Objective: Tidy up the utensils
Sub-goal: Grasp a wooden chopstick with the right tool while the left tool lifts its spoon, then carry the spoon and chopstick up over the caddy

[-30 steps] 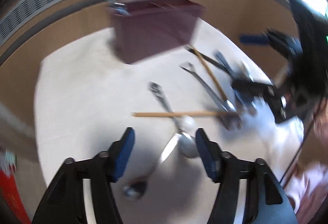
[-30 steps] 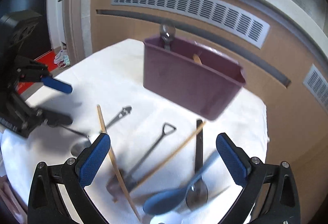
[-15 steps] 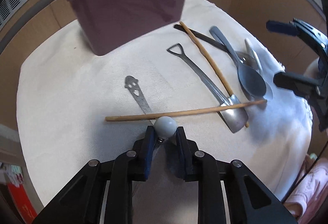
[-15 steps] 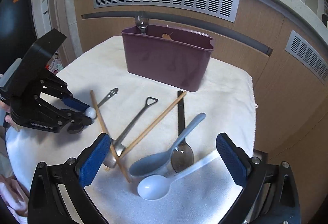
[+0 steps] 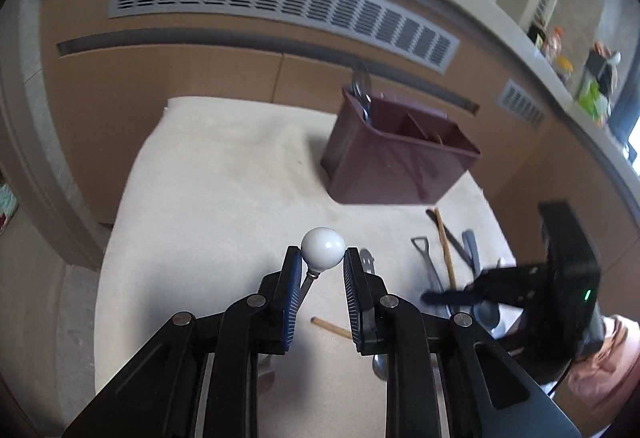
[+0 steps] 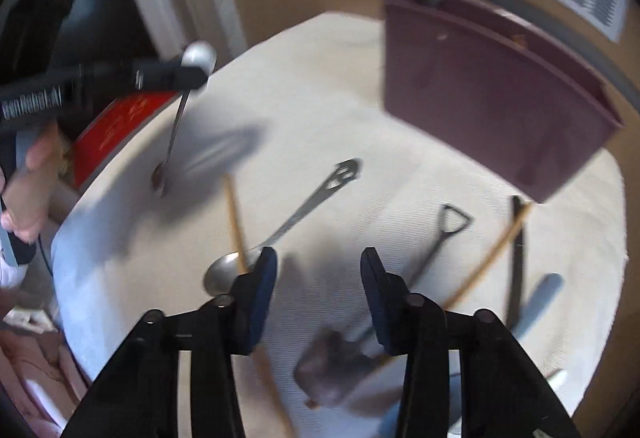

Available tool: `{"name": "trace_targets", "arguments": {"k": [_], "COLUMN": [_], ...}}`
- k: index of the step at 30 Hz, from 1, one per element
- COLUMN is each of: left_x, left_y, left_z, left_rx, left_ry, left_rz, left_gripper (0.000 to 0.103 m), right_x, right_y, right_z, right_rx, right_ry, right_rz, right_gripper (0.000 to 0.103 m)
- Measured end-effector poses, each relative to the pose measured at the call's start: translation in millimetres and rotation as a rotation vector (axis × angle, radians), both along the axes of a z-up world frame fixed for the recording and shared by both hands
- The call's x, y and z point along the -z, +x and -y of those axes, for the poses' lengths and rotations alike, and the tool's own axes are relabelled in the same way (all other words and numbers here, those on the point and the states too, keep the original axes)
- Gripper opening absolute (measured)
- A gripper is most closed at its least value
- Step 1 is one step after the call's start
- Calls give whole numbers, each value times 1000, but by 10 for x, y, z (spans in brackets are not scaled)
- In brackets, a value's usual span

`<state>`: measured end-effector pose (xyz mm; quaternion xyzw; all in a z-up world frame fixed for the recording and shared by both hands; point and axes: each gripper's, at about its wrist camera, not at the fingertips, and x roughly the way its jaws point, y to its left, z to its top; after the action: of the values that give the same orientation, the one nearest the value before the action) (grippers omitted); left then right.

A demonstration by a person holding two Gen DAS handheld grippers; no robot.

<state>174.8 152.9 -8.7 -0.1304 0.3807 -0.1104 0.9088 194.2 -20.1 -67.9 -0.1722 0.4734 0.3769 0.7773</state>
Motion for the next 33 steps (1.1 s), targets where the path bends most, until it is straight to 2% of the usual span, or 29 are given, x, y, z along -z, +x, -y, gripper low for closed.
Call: {"name": "trace_targets", "arguments": {"k": [4,8,16,17,18,20,25,29,33], "left_x": [-42,-6,-49,-53,-56,-75,-158,-263,-361], "left_y": [-29,-50,-133,-131,-128,-132,-154,-190,-218], "left_z": [-101,-105,-134,-132,-131,-108,-16,112,246], "left_rx": [-24,-19,-11,-11,-9,-5,13,45,75], "left_ry": [-14,-29,-52,-56,-59,-61,-53,-45,-46], "left_rz": [31,31,28,26,25,25,40,57,74], "left_gripper": [22,22,22,22,22,22,22,22,22], "right_x": [-14,63,126,131,134,131,59,-116,-326], "right_y": [-160,-124,-75,-103,-122,-145,-102,-71,-127], "right_z": [-206,-362,-507,-524,-527,-500,-188,204,487], "right_rx": [-69,-65,-102,-116,-122,-121,-15,101,196], "right_ry": [-6,-36,-87,-98,-106,-102,-49,48,138], "right_rz": [-8,-6,38,45,47,28,2,-8,23], "right_gripper": [30,20,16,14,8,6,4,4,4]}}
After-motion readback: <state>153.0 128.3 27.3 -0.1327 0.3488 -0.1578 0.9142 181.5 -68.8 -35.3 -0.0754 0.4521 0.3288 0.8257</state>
